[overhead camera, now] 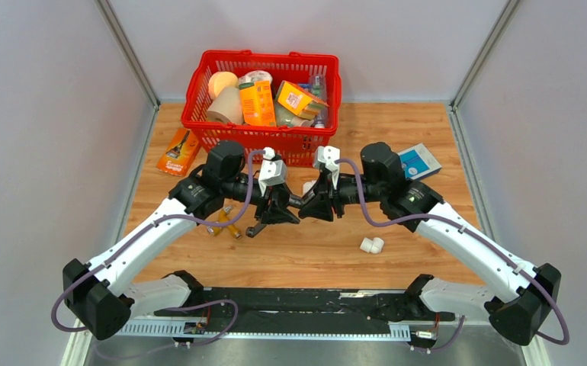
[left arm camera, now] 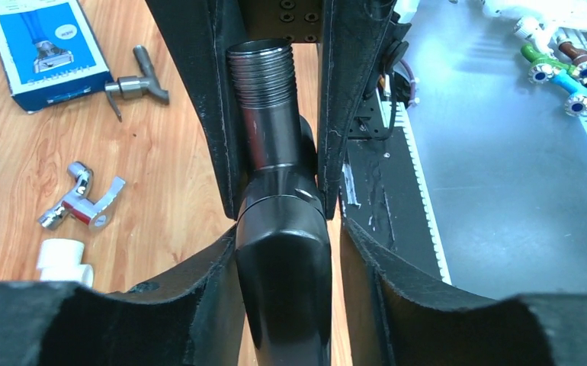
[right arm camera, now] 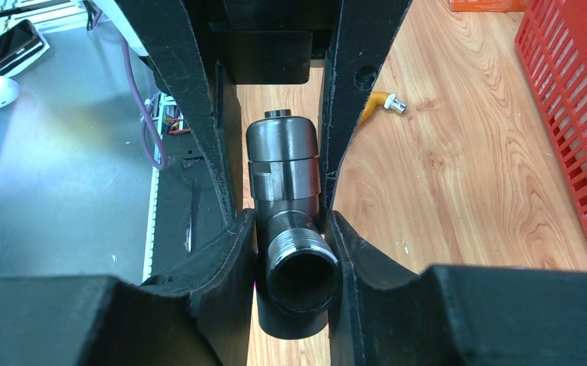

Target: Install the water faucets

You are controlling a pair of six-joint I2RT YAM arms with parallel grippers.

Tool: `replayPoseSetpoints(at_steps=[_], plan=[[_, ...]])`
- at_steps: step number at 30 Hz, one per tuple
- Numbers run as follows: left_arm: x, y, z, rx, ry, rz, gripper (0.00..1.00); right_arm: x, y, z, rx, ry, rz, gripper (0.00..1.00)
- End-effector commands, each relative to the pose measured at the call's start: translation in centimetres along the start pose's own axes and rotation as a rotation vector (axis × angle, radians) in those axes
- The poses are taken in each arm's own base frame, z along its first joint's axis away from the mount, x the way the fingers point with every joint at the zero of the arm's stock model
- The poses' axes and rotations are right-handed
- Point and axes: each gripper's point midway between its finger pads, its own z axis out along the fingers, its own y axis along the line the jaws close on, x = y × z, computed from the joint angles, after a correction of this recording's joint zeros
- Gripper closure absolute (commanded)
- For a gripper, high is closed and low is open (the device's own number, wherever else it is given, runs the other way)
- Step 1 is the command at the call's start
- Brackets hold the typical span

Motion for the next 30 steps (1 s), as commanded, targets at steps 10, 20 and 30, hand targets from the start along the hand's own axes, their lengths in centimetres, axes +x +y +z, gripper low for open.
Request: replayPoseSetpoints(at_steps=[10, 20, 30], plan=[[-1.8, 0.5, -1.4, -0.122, -0.011, 0.061, 1.00, -2.8, 0.2, -1.0, 0.060, -0.092, -0.090, 0.46], [-3.2, -1.3, -3.1, -0.215, -0.184, 0.089, 1.00, -0.5, 1.1, -1.4, 0.031, -0.079, -0.078, 0.25], [-3.7, -1.9, -2.6, -0.159, -0.196, 0.065, 1.00, -1.5, 1.8, -0.3, -0.067, -0.120, -0.111, 0.28]])
